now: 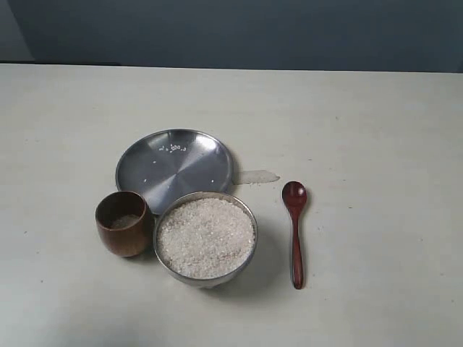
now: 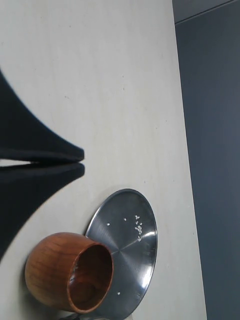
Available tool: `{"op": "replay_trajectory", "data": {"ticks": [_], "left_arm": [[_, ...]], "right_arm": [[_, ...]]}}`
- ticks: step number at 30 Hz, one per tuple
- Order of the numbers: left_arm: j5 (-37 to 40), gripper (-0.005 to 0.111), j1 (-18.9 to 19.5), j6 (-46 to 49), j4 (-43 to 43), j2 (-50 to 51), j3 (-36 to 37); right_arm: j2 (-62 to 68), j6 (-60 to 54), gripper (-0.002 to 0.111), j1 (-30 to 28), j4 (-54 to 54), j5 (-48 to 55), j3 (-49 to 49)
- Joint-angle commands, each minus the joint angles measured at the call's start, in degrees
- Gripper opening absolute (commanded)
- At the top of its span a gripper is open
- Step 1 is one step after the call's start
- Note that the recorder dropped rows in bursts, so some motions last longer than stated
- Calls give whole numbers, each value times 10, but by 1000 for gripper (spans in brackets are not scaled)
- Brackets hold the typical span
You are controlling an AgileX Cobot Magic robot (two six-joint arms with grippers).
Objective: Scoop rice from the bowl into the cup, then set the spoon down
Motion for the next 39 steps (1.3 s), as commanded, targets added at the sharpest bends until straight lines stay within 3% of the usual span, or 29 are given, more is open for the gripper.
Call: {"op": "replay_trajectory", "data": {"ticks": [1, 19, 21, 24, 27, 39], "left_arm": [[-7, 0, -2, -1, 3, -2, 3], [-7, 0, -2, -1, 3, -2, 3], [-7, 0, -2, -1, 3, -2, 3], [-7, 0, -2, -1, 3, -2, 3], [-7, 0, -2, -1, 3, -2, 3], [-7, 0, -2, -1, 3, -2, 3]], "right_arm": [[3, -128, 0, 15, 111, 66, -5], [29, -130, 0, 28, 231, 111, -40], [29, -164, 0, 28, 257, 112, -44], [41, -339, 0, 28, 400, 128, -44], [66, -378, 0, 28, 463, 147, -44], [273, -386, -1, 28, 453, 240, -104]]}}
